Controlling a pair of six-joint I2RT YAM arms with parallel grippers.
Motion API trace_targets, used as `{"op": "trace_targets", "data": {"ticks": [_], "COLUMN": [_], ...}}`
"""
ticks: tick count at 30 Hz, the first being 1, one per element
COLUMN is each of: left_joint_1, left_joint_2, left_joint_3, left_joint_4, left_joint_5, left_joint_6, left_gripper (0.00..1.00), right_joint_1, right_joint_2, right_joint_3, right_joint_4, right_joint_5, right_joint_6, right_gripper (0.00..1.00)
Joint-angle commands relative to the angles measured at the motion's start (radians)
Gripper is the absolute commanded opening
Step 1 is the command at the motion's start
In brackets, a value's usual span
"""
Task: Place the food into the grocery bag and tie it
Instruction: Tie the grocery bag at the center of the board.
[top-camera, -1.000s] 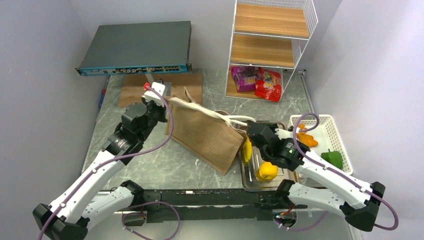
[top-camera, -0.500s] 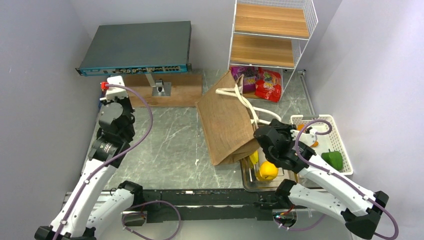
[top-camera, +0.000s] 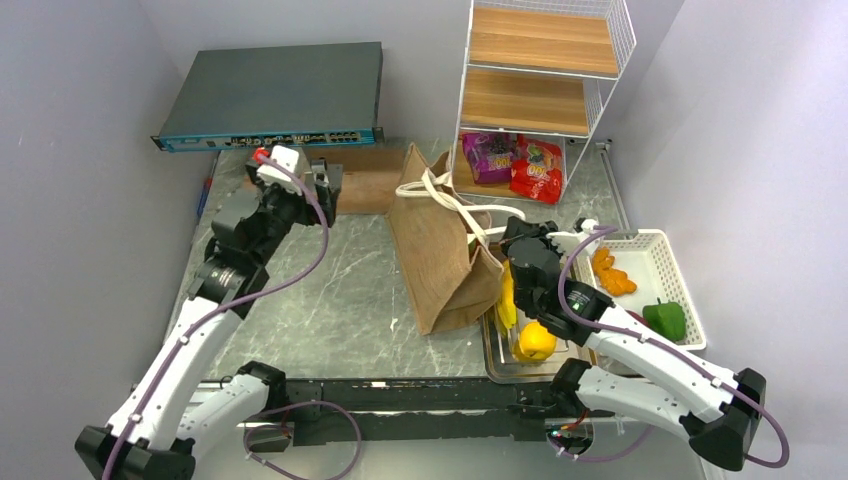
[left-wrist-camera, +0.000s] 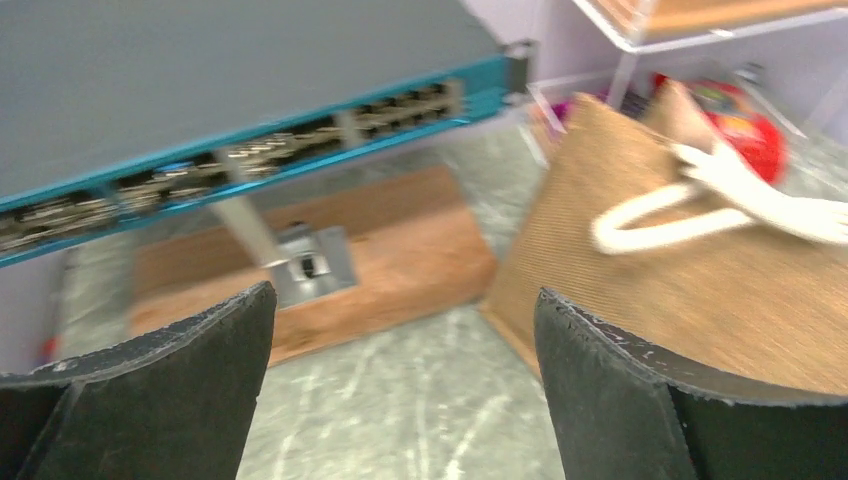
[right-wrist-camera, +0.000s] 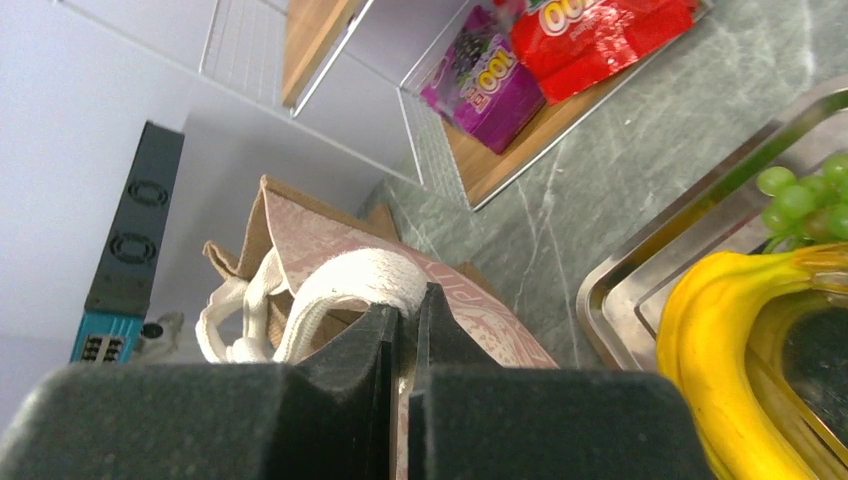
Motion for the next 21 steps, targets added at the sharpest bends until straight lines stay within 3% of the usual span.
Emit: {"op": "trace_targets", "data": {"ticks": [1,10,17,21], "left_joint_1": [-0.001,0.0,0.003,0.003], "left_joint_2": [0.051,0.217,0.343,0.404], "left_joint_3": [0.048,0.069,0.069,0.09], "left_joint_4": [0.019,0.116,0.152,0.144], "left_joint_5": [0.371,0.489,0.367,0.327], "left_joint_6": [-0.098,-0.326,-0.654,-0.768], "left_gripper": [0.99,0.99,0.94,0.89], "right_joint_1": [0.009,0.015,0.019,0.019], "right_joint_2": [0.001,0.013,0.018,0.007], "right_joint_3": [0.02,0.017,0.008,0.003], "right_joint_4": [0.15,0.216,0.243,0.251], "right_joint_5": [-0.043,-0.106,-0.121,-0.127], "right_joint_6": [-0.155,-0.225,-0.258,-0.272], "right_gripper": [0.0,0.0,0.0,0.0]}}
